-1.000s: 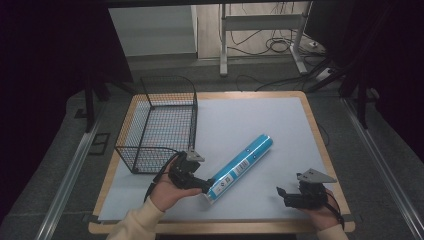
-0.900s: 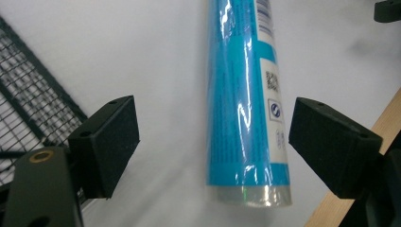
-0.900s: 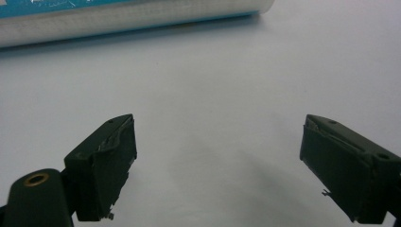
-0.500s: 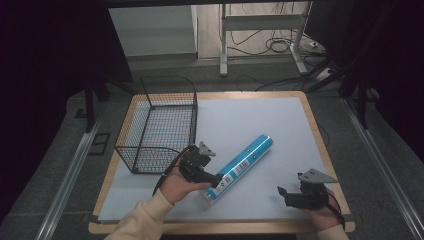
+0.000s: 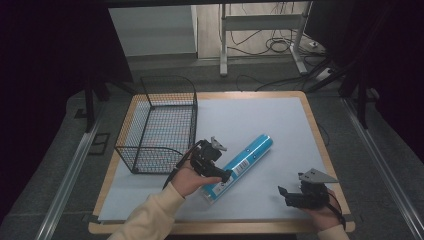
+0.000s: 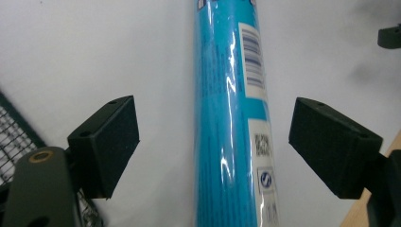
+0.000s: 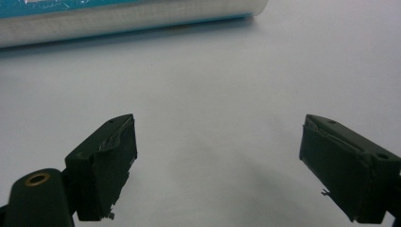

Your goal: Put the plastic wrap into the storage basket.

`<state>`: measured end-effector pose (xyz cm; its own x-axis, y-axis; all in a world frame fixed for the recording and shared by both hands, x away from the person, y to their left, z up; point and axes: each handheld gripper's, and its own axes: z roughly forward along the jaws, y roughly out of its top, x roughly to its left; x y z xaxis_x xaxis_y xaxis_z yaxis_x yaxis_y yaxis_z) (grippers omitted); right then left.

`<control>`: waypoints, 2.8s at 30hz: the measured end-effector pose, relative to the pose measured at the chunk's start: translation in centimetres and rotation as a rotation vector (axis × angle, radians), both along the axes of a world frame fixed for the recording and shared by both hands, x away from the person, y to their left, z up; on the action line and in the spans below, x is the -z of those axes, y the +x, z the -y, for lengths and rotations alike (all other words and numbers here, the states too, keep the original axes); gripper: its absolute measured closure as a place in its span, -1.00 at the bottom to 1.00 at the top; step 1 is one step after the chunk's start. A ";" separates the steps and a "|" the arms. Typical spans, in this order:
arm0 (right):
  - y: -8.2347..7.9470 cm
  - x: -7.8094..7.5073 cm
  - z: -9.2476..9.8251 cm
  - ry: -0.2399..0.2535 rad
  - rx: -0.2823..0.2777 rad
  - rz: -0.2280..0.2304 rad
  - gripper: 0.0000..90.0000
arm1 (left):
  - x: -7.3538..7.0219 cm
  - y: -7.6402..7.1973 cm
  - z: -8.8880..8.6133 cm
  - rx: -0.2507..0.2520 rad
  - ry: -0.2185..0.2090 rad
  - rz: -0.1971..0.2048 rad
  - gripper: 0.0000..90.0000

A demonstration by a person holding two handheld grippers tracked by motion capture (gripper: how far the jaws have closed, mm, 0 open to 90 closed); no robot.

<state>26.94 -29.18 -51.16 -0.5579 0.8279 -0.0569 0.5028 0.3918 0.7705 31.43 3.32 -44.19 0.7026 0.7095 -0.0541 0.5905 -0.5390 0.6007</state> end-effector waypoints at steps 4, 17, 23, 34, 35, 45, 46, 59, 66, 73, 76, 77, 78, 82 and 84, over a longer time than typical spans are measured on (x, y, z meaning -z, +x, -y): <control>0.0 0.0 0.0 -0.001 0.001 0.000 -0.73 | 0.1 0.7 0.8 0.009 0.010 -0.010 -0.65; 0.0 0.1 0.1 -0.006 -0.002 0.000 -0.73 | 0.1 2.6 2.5 0.002 0.017 -0.033 -0.65; 0.1 0.1 0.2 -0.006 0.002 0.001 -0.73 | 0.1 3.3 3.4 0.008 0.023 -0.045 -0.65; 0.2 0.2 0.2 -0.011 0.003 -0.005 -0.73 | 0.9 4.7 5.1 0.017 0.075 -0.072 -0.66; 0.1 0.2 0.2 -0.011 0.004 -0.004 -0.73 | 1.0 4.9 5.2 0.018 0.080 -0.076 -0.65; 0.2 0.3 0.2 -0.015 0.003 -0.011 -0.73 | 2.0 5.4 6.2 0.027 0.090 -0.113 -0.66; 0.2 0.3 0.2 -0.016 0.003 -0.010 -0.73 | 2.1 5.5 6.3 0.033 0.101 -0.116 -0.66; 0.2 0.3 0.2 -0.026 0.015 -0.007 -0.72 | 3.9 6.4 7.5 0.050 0.144 -0.165 -0.66; 0.2 0.3 0.2 -0.026 0.015 -0.010 -0.72 | 4.3 6.7 7.9 0.048 0.149 -0.183 -0.64; 0.2 0.4 0.2 -0.029 0.012 -0.011 -0.72 | 4.8 6.9 8.1 0.050 0.168 -0.195 -0.63; 0.2 0.3 0.2 -0.030 0.013 -0.012 -0.72 | 5.0 7.0 8.2 0.047 0.171 -0.200 -0.61; 0.2 0.3 0.2 -0.029 0.014 -0.010 -0.72 | 5.1 7.0 8.2 0.045 0.168 -0.202 -0.58; 0.2 0.3 0.2 -0.029 0.014 -0.010 -0.72 | 5.1 7.0 8.2 0.045 0.168 -0.202 -0.56; 0.2 0.2 0.4 -0.022 0.025 -0.008 -0.72 | 5.2 6.9 8.3 0.049 0.173 -0.193 -0.46; 0.2 0.3 0.4 -0.027 0.023 -0.010 -0.72 | 5.2 6.8 8.5 0.050 0.170 -0.193 -0.39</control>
